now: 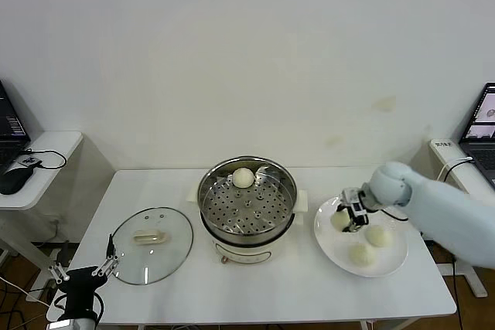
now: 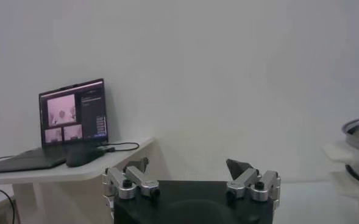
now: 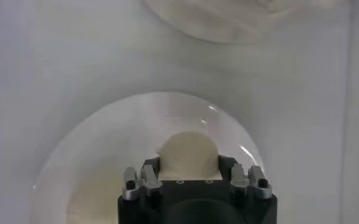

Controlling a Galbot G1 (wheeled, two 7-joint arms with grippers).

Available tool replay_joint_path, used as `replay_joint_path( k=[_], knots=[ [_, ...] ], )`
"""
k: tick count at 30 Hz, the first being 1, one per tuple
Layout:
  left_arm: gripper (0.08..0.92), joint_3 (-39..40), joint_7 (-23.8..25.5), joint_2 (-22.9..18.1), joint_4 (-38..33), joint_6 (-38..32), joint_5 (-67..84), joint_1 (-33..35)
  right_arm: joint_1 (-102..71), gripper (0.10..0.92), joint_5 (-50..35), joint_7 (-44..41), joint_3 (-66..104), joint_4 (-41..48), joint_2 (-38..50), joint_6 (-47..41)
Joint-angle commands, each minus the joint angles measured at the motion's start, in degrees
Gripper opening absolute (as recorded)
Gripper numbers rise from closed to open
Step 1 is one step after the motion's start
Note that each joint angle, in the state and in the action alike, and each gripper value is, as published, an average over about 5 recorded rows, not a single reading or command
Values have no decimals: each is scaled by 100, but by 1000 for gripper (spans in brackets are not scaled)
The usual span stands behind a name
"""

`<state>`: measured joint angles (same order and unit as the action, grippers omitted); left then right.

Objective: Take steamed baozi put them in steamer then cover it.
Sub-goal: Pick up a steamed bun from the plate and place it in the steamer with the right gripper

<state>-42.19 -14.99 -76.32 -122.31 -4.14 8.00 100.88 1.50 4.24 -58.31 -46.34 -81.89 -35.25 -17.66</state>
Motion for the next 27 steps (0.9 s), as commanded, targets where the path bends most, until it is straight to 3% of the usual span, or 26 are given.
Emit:
replay_joint_path(
  k=[1, 8, 15, 27],
  knots=[
    [823, 13, 6, 20, -24, 6, 2, 13, 1708, 598, -1045, -187, -668, -838, 785, -313],
    [823, 90, 12, 52, -33, 18, 1, -42, 3626, 599, -2021, -108, -1947, -1418, 550, -734],
    [823, 111, 12, 43, -105, 27, 3, -43, 4483, 602, -3204, 252, -2632, -1590, -652, -1329],
    [823, -24, 9, 35, -214, 44, 52, -35, 3252, 610, -3773, 956, -2408, -342, -2924, -2039]
  ],
)
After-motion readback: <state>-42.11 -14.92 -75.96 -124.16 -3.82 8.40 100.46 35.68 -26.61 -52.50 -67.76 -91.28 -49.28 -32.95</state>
